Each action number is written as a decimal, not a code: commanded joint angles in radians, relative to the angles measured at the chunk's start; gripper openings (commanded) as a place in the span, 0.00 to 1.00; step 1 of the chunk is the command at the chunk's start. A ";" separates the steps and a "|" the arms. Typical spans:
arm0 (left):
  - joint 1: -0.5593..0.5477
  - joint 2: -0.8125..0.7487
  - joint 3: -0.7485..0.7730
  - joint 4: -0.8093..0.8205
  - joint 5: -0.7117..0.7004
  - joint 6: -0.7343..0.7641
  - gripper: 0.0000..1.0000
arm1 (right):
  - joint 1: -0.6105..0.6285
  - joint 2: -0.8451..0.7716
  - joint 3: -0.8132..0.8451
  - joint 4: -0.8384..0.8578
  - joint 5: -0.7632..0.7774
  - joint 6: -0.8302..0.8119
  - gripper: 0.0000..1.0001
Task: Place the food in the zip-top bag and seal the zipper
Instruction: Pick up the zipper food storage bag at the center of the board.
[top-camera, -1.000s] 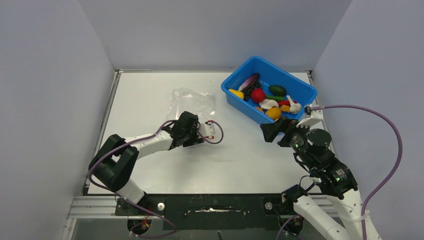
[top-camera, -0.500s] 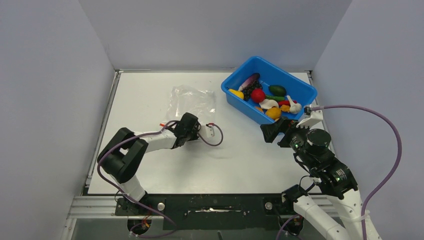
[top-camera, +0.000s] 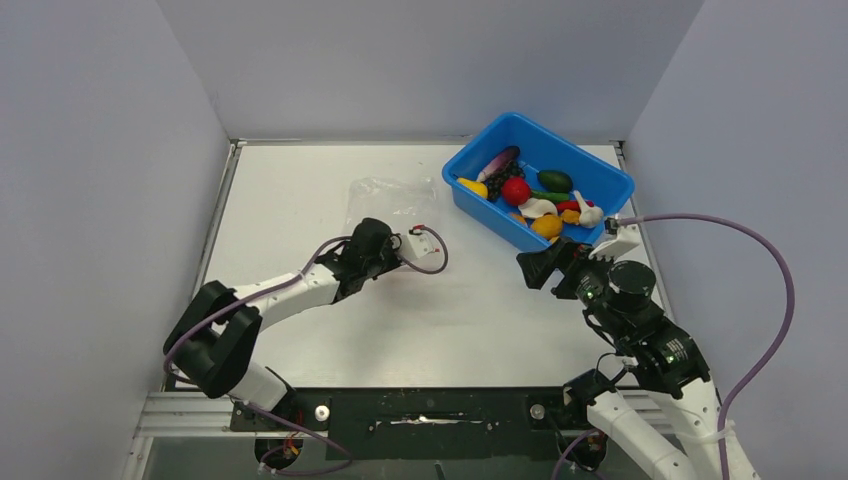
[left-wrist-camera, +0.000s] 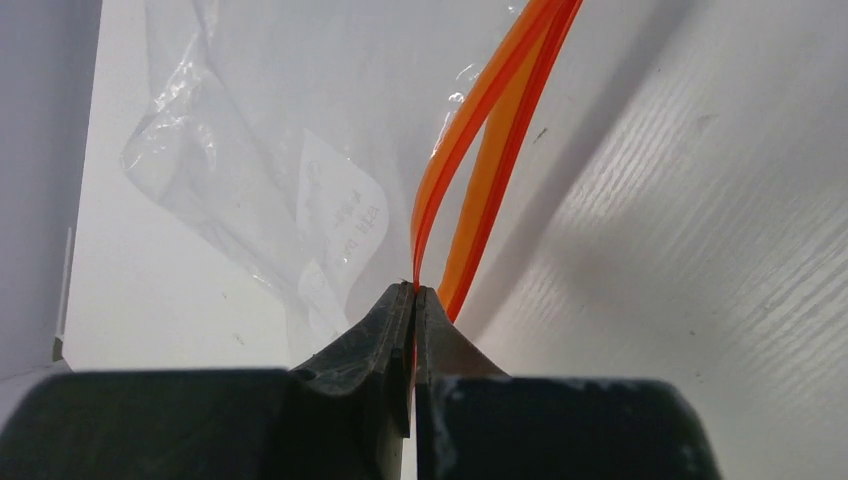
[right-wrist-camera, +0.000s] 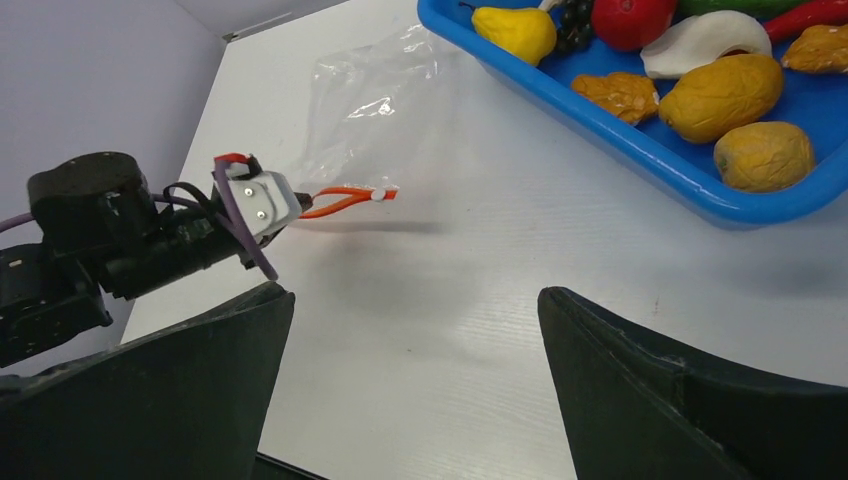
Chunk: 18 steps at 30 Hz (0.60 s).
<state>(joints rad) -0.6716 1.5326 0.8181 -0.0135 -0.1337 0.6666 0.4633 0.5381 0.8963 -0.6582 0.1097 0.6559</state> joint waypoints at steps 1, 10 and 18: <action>-0.006 -0.090 0.054 0.042 0.055 -0.185 0.00 | -0.008 -0.008 -0.036 0.098 -0.055 0.059 1.00; -0.010 -0.205 0.069 -0.001 0.175 -0.500 0.00 | -0.007 0.079 -0.075 0.190 -0.134 0.149 0.89; -0.007 -0.284 0.104 -0.052 0.194 -0.771 0.00 | 0.011 0.197 -0.083 0.320 -0.155 0.192 0.62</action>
<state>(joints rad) -0.6754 1.2949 0.8478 -0.0540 0.0246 0.0841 0.4637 0.6746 0.8104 -0.4797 -0.0265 0.8124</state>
